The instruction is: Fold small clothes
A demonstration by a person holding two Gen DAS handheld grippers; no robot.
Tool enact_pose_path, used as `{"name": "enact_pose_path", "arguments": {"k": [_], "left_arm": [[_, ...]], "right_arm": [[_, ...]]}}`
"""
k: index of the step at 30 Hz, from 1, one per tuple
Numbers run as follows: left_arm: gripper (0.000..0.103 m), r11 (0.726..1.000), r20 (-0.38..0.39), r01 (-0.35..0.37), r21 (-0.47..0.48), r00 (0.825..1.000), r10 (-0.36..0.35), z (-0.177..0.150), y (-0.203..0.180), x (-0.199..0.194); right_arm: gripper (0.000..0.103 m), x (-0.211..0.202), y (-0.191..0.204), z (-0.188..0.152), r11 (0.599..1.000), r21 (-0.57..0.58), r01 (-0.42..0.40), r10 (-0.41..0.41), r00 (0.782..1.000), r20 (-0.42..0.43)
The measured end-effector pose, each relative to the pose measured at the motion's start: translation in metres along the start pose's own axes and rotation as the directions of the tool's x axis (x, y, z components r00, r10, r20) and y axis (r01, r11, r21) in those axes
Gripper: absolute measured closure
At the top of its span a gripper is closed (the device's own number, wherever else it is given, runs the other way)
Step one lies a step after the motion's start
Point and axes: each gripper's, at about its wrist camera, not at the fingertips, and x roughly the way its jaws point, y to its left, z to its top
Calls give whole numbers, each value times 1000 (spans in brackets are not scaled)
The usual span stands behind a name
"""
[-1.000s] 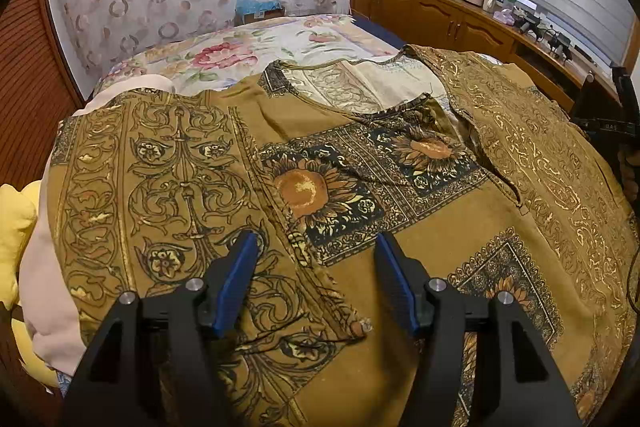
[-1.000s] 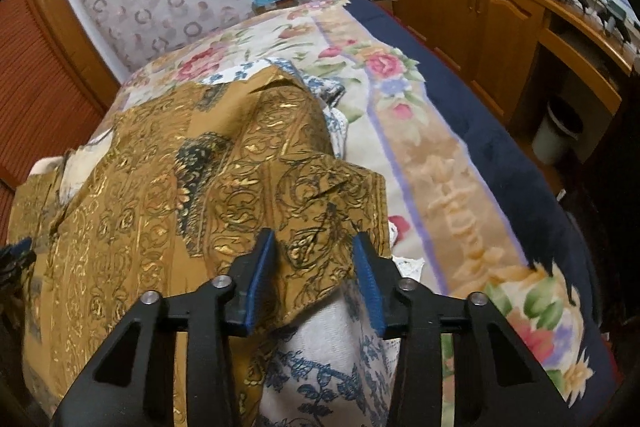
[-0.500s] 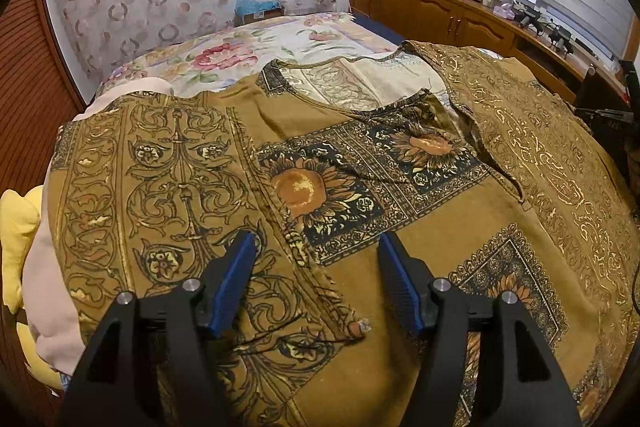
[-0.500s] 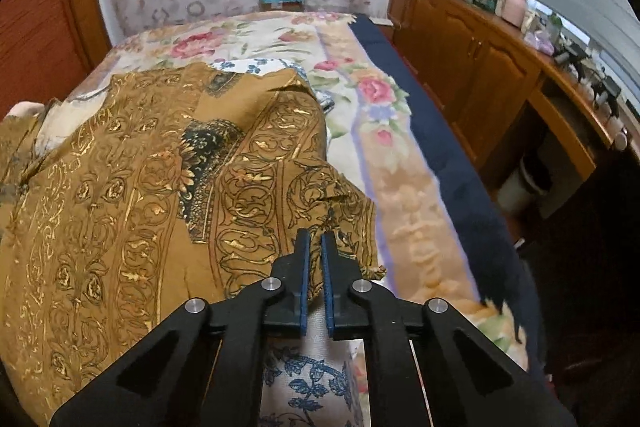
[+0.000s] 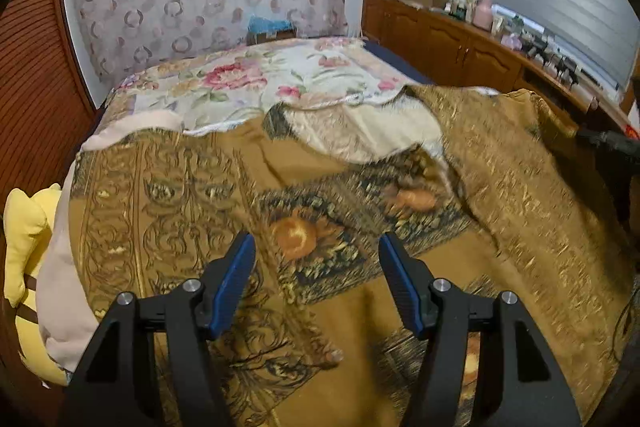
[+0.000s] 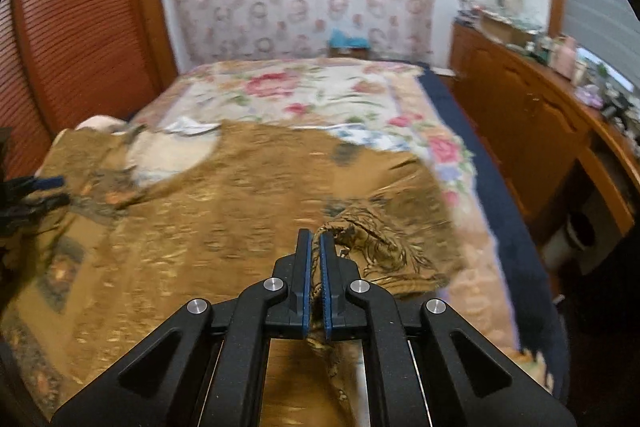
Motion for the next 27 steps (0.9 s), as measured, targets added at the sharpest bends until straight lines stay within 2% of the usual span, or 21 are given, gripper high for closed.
{"name": "enact_pose_path", "arguments": {"k": [5, 8, 12, 15, 17, 19, 22, 24, 27], "left_arm": [[39, 1000, 22, 10, 17, 1000, -11, 8, -12, -3], [39, 999, 30, 24, 22, 999, -25, 10, -20, -4], [39, 998, 38, 48, 35, 998, -50, 14, -32, -6], [39, 996, 41, 68, 57, 997, -71, 18, -44, -7], [39, 995, 40, 77, 70, 996, -79, 21, -53, -6], [39, 993, 37, 88, 81, 995, -92, 21, -59, -5], [39, 990, 30, 102, 92, 994, -105, 20, -66, -4], [39, 989, 20, 111, 100, 993, -113, 19, -71, -3], [39, 988, 7, 115, 107, 993, -117, 16, -76, 0]], "right_arm": [[101, 20, 24, -12, 996, -4, -89, 88, 994, -59], [101, 33, 34, -23, 994, -9, -106, 105, 989, -109], [100, 36, 34, -31, 995, 6, -98, 98, 987, -126], [88, 29, 33, -30, 994, 22, -104, 106, 988, -112], [72, 20, 28, -26, 995, 22, -95, 97, 991, -97], [65, 11, 23, -20, 997, 24, -74, 76, 995, -65], [64, 1, 11, -14, 999, 34, -27, 28, 999, -15], [64, 4, -3, -9, 998, 50, 28, -27, 999, -29], [64, 18, -23, -8, 994, 93, 66, -60, 996, -66]]}}
